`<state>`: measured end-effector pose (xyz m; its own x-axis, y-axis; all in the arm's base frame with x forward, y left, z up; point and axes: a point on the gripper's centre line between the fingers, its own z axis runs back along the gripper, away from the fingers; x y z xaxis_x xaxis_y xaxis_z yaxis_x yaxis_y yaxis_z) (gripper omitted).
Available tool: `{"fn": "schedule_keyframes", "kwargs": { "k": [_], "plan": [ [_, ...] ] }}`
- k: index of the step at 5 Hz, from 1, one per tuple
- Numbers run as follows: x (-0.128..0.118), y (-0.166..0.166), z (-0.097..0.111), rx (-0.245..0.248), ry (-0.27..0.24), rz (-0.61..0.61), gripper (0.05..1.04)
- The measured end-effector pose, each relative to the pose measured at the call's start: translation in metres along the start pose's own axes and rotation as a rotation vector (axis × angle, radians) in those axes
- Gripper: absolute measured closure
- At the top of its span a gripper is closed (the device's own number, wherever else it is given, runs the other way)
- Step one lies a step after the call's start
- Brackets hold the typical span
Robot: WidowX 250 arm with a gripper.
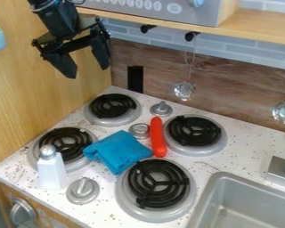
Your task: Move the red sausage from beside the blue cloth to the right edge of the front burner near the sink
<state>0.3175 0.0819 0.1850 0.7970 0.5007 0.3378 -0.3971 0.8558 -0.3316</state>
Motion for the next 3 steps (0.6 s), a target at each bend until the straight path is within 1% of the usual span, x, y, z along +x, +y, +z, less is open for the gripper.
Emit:
{"fn": "schedule_keyframes", "kwargs": {
  "k": [1,2,3],
  "plan": [
    [-0.004,0.003,-0.008,0.005,0.027,0.013,0.079],
    [-0.004,0.010,-0.045,0.081,0.060,0.006,0.079],
    [-0.010,0.003,-0.082,0.128,0.110,-0.039,0.079]
  ]
}}
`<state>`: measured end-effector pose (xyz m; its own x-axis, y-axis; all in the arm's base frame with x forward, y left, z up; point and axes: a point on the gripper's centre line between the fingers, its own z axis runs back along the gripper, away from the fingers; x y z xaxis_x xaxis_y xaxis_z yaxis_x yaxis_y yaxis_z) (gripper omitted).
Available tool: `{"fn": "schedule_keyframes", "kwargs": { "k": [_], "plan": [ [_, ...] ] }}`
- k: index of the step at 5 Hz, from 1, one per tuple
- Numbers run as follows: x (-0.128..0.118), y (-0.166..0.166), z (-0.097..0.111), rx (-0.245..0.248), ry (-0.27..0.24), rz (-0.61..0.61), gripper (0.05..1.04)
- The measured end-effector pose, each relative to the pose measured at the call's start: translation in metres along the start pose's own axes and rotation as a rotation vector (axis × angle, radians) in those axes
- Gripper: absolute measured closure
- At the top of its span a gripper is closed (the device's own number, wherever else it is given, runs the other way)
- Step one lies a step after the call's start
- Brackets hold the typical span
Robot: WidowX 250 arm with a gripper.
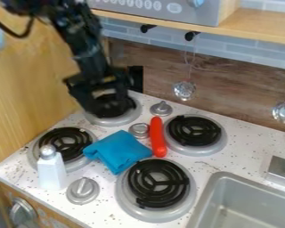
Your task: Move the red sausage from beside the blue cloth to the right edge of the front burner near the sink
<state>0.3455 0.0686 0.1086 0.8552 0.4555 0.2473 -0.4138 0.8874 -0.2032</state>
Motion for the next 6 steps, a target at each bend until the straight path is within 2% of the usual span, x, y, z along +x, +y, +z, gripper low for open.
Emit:
{"fn": "schedule_keyframes", "kwargs": {
  "k": [1,3,4,6],
  "plan": [
    [0.005,-0.005,-0.023,0.042,0.020,-0.026,0.079],
    [0.001,-0.010,-0.044,0.121,0.038,-0.074,0.079],
    [-0.008,-0.012,-0.055,0.150,0.080,-0.080,0.079],
    [-0.009,-0.012,-0.066,0.166,0.100,-0.054,0.079]
  ]
}}
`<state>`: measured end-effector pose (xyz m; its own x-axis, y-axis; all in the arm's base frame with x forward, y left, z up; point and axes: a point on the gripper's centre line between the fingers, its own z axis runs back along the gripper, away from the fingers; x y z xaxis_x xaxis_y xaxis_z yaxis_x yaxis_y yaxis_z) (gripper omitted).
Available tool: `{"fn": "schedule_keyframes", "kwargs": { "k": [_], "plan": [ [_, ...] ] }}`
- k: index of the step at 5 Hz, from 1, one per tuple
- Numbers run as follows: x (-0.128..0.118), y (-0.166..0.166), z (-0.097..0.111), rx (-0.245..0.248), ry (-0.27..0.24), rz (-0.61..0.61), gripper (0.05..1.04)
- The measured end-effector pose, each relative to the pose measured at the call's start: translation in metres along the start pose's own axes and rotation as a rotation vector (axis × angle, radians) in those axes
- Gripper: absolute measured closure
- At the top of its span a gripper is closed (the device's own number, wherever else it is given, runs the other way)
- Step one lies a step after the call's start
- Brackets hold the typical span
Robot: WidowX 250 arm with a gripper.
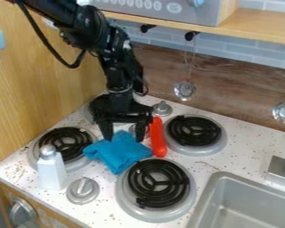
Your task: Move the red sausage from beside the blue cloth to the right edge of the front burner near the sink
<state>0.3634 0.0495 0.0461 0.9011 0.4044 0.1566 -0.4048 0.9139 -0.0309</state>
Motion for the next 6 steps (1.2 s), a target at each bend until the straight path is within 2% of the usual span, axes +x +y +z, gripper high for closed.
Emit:
{"fn": "schedule_keyframes", "kwargs": {
  "k": [2,4,6],
  "plan": [
    [0.010,-0.003,-0.012,0.006,0.017,0.038,0.079],
    [0.017,-0.026,-0.032,0.018,0.056,0.024,0.079],
    [0.030,-0.040,-0.041,0.025,0.044,0.036,0.079]
  ]
}}
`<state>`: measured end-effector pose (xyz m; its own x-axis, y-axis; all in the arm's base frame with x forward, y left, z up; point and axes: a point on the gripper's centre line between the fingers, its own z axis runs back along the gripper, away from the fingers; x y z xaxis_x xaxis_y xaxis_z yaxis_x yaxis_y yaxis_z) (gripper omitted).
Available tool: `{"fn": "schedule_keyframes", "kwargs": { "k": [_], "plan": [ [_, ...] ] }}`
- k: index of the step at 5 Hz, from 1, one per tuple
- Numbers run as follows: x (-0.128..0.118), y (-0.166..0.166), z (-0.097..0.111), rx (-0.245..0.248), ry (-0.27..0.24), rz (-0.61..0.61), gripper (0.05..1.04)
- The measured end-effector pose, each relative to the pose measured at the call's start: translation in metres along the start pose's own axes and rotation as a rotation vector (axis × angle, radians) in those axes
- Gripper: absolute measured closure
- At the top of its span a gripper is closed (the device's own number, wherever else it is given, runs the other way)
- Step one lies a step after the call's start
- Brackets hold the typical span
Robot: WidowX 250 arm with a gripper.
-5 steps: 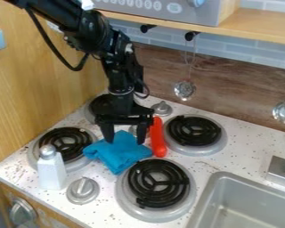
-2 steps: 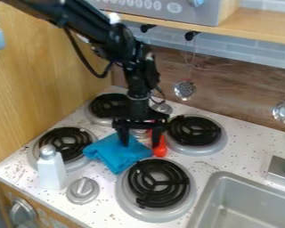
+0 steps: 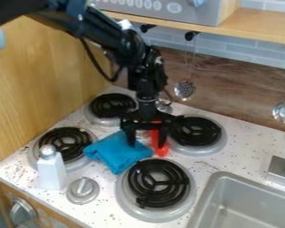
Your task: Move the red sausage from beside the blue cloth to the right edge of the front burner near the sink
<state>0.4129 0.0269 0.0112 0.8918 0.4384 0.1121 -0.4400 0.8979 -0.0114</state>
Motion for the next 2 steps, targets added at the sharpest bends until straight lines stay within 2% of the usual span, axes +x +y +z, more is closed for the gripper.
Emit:
{"fn": "schedule_keyframes", "kwargs": {
  "k": [1,2],
  "plan": [
    [0.005,-0.013,-0.003,-0.005,-0.014,-0.013,0.079],
    [0.000,-0.013,-0.018,0.016,0.027,0.000,0.079]
  ]
}}
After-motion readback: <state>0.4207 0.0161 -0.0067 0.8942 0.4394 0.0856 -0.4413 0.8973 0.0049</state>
